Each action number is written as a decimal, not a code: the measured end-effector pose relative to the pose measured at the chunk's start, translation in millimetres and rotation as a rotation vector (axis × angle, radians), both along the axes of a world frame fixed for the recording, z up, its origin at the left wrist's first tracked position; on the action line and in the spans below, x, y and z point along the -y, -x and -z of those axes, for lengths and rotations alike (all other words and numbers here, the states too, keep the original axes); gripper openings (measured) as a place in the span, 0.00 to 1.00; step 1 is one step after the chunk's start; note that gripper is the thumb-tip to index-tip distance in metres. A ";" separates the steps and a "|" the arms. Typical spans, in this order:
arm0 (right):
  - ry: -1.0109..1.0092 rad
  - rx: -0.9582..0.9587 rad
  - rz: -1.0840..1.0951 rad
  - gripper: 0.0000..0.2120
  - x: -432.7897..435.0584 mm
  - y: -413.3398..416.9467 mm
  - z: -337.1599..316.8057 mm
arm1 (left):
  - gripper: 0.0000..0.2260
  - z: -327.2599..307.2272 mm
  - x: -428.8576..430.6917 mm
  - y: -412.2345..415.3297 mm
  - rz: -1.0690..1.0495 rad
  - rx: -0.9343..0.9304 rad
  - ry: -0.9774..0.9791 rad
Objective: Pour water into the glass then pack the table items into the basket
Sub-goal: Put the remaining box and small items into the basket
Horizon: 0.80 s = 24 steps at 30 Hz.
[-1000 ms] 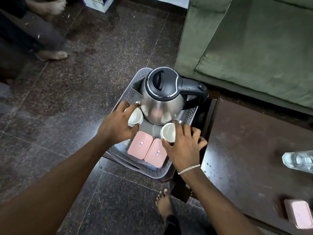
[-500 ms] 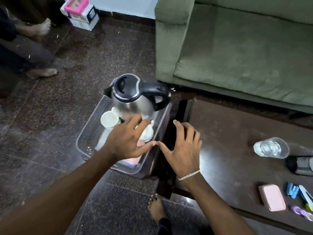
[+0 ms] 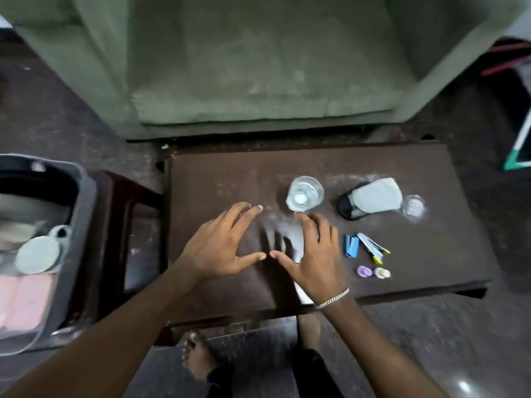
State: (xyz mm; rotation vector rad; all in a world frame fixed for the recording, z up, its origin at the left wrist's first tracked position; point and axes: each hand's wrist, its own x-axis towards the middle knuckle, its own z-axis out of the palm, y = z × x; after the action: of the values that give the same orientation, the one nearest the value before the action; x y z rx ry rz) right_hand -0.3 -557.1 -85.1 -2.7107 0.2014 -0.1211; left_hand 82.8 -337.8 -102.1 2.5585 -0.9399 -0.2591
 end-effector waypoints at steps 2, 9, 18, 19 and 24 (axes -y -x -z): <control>0.016 -0.012 0.028 0.41 37.7 12.7 9.7 | 0.42 12.2 38.8 6.1 0.042 -0.015 0.013; 0.006 -0.166 0.147 0.34 139.4 50.5 52.3 | 0.46 63.9 142.9 29.4 0.277 -0.133 -0.070; 0.151 -0.421 0.018 0.34 174.9 32.8 96.8 | 0.42 105.1 183.7 18.0 0.549 -0.256 -0.188; 0.164 -0.435 0.014 0.34 174.4 29.9 99.9 | 0.39 105.6 184.1 16.7 0.555 -0.247 -0.177; 0.186 -0.420 0.018 0.32 174.3 20.1 104.9 | 0.35 105.0 174.8 13.8 0.500 -0.258 -0.116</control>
State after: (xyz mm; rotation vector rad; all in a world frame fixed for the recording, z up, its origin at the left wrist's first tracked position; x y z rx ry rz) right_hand -20.4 -731.3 -190.0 -2.8893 0.3518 0.4499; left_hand 69.0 -512.6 -207.0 2.2705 -1.4784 -0.7834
